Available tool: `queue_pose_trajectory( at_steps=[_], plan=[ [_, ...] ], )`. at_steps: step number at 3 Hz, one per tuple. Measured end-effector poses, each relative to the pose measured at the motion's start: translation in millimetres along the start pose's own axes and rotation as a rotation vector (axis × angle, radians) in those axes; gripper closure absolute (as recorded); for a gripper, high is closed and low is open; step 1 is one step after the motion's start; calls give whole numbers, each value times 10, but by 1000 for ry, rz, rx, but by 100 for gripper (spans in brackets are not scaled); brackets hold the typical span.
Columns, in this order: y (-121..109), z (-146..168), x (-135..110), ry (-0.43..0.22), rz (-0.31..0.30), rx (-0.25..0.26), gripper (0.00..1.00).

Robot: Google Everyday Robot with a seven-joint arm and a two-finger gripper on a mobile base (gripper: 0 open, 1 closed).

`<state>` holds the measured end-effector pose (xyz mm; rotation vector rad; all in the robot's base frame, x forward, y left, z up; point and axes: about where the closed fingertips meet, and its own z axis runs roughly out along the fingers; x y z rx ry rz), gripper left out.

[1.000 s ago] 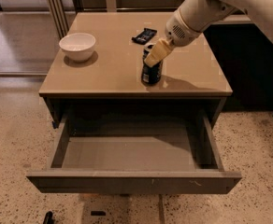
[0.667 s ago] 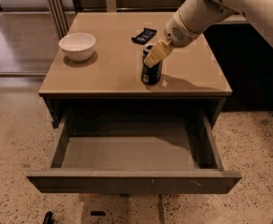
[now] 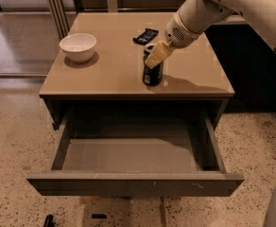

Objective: Pick pepsi can from top drawer and place on counter

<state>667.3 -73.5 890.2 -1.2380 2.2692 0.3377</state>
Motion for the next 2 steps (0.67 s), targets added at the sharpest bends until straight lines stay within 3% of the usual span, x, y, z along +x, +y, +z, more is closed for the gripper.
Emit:
queue_pose_trajectory(
  at_steps=[2],
  plan=[
    [0,1,0,0,0,0,40]
  ],
)
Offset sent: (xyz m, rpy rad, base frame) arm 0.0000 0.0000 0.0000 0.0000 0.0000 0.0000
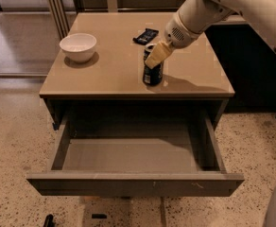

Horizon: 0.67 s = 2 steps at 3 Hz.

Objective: Pick pepsi can from top drawer and place on counter

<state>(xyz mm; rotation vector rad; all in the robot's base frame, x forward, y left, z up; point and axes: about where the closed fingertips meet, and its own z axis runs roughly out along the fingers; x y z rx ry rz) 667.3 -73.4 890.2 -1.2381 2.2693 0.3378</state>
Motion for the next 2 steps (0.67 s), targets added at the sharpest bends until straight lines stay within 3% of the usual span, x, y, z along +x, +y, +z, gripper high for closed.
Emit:
queue_pose_trajectory(
  at_steps=[1,2],
  plan=[
    [0,0,0,0,0,0,17],
    [0,0,0,0,0,0,0]
  ],
)
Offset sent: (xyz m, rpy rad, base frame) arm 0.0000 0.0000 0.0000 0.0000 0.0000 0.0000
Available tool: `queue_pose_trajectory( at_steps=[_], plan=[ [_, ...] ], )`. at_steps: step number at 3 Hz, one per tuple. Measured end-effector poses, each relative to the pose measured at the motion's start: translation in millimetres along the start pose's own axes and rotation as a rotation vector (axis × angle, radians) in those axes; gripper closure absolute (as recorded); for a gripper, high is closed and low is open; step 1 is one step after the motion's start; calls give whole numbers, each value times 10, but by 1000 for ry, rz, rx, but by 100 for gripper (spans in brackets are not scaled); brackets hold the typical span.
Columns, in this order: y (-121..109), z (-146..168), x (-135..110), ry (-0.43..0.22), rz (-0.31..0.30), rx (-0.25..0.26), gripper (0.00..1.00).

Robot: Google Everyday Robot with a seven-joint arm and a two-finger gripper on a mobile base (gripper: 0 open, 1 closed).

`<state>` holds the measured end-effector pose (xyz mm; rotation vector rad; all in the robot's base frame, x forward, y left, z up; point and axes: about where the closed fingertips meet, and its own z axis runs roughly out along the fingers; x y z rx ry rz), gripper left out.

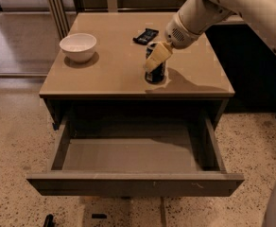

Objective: Pick pepsi can from top drawer and place on counter

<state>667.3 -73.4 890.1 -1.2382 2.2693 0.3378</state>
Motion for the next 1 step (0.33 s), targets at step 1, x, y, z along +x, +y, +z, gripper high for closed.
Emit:
queue_pose_trajectory(
  at_steps=[1],
  plan=[
    [0,0,0,0,0,0,0]
  ],
)
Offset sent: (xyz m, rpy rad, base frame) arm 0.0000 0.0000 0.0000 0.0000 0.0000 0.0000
